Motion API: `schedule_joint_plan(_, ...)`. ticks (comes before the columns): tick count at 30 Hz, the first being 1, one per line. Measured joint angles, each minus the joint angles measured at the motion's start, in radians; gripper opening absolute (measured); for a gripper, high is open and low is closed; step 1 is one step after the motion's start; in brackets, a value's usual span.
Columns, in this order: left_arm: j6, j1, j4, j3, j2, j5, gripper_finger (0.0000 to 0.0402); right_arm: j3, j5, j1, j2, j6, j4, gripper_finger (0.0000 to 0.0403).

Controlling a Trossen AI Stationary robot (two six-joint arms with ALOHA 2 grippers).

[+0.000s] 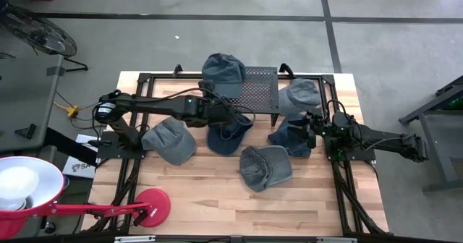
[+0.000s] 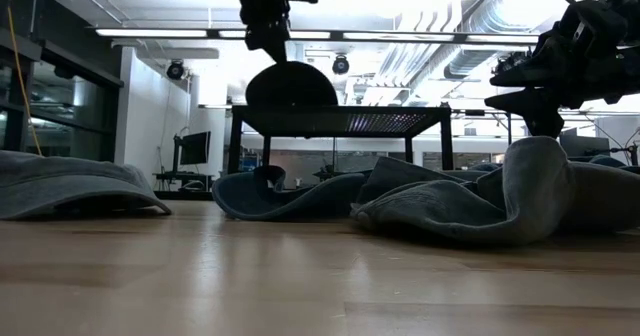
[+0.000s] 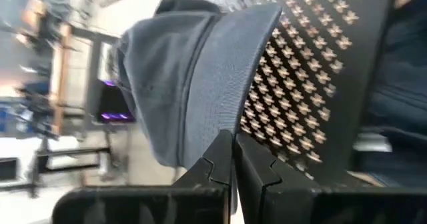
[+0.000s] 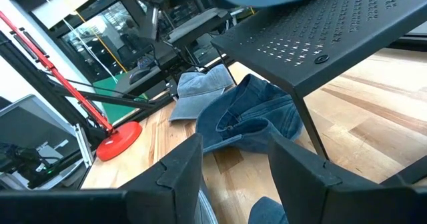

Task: Pick & Place hat
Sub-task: Put the top blue cap on the shelf

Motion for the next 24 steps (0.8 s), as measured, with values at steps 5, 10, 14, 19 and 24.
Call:
schedule_joint_plan(5, -0.086, -0.006, -0.021, 0.000, 0.002, 0.058, 0.0000, 0.000, 0.000, 0.000, 0.000, 0.000, 0.000, 0.0161)
schedule_joint_plan(10, -0.079, -0.029, -0.014, 0.000, 0.002, 0.101, 0.0000, 0.000, 0.000, 0.000, 0.000, 0.000, 0.000, 0.0162)
schedule_joint_plan(14, 0.013, -0.049, 0.029, 0.000, 0.007, 0.100, 0.0000, 0.000, 0.000, 0.000, 0.000, 0.000, 0.000, 0.0161)
schedule_joint_plan(19, 0.059, -0.054, 0.032, 0.000, 0.033, 0.111, 0.0000, 0.000, 0.000, 0.000, 0.000, 0.000, 0.000, 0.0162)
schedule_joint_plan(24, 0.057, -0.051, 0.030, 0.000, 0.050, 0.120, 0.0002, 0.000, 0.000, 0.000, 0.000, 0.000, 0.001, 0.0161)
